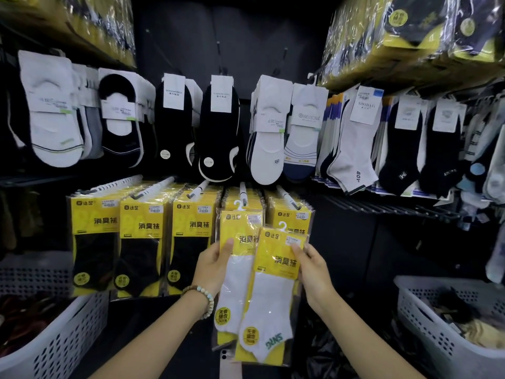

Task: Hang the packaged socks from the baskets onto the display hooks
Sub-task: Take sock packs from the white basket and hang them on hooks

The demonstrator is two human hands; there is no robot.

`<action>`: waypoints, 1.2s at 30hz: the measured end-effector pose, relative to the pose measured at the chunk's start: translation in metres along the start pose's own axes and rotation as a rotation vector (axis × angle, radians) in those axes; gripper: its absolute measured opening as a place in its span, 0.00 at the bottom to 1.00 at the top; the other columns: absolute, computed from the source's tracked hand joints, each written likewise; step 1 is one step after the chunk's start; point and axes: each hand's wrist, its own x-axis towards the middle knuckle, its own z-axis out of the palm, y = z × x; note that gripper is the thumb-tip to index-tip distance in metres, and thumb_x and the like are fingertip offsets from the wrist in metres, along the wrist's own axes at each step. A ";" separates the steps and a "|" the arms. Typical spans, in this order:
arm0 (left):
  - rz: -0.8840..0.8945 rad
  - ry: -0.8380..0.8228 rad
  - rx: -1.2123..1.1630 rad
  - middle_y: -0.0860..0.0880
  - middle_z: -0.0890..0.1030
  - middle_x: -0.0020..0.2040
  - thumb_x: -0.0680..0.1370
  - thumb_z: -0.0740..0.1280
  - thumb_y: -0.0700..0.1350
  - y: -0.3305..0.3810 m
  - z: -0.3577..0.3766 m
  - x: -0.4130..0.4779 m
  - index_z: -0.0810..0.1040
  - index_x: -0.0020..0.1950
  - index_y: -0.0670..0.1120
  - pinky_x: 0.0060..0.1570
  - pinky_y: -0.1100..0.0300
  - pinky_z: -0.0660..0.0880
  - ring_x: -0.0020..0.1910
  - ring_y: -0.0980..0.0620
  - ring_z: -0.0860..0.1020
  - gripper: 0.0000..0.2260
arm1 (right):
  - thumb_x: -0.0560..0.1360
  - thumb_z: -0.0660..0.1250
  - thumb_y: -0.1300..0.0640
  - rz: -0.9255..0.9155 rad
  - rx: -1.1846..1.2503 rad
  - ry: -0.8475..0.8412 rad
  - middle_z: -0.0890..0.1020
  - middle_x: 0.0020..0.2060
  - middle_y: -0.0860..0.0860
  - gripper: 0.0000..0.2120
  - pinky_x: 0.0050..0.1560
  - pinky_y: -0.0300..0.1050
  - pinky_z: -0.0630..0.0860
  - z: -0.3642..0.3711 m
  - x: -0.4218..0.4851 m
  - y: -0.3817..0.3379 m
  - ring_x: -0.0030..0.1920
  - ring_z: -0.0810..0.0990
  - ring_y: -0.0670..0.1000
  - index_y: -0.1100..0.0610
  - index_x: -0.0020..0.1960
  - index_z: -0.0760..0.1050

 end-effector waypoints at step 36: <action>-0.023 -0.197 -0.108 0.54 0.85 0.43 0.75 0.66 0.51 -0.002 0.005 -0.002 0.82 0.46 0.54 0.43 0.67 0.77 0.45 0.55 0.83 0.06 | 0.78 0.64 0.51 -0.092 -0.301 -0.135 0.82 0.46 0.49 0.11 0.42 0.34 0.77 0.010 0.017 -0.039 0.42 0.80 0.43 0.55 0.55 0.79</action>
